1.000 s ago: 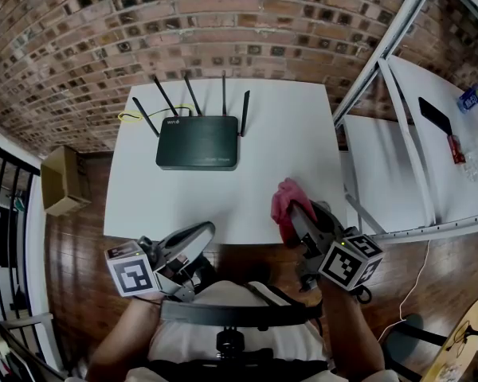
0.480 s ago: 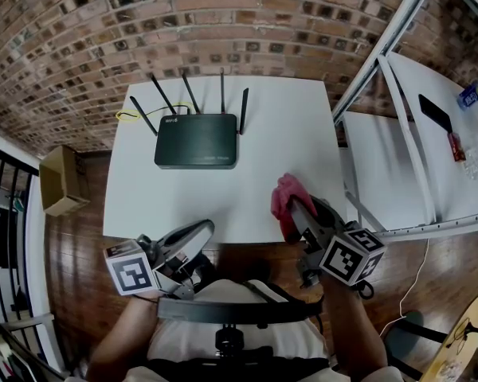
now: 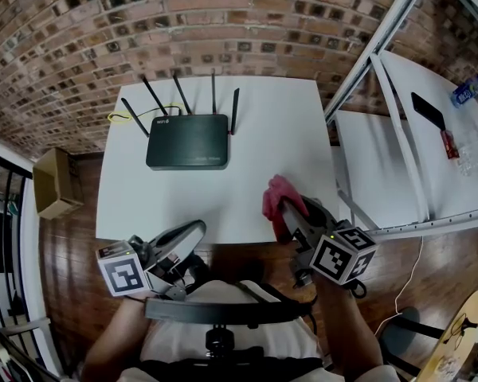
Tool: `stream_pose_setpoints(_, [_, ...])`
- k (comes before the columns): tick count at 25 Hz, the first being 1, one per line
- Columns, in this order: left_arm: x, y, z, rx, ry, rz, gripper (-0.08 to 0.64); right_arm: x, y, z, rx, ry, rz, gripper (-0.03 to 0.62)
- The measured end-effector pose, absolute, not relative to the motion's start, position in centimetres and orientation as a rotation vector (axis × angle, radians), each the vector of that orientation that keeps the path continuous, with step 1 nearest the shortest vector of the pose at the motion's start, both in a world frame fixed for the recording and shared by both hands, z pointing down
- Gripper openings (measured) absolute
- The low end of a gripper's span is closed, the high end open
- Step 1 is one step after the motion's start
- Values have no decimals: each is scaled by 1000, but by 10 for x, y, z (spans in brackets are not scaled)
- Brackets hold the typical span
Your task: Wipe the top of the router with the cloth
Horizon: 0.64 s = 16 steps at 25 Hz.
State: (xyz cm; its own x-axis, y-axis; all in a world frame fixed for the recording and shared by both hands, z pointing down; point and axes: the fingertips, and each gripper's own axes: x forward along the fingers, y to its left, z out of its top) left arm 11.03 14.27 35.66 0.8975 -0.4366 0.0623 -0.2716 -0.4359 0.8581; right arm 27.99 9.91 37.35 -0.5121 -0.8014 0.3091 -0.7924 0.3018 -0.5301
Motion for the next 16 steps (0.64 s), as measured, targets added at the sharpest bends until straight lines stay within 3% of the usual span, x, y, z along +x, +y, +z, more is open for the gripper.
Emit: stream_pose_setpoints(16, [113, 149, 354, 2060, -500, -219, 6, 284, 110, 378, -1559, 2523, -1022, 112])
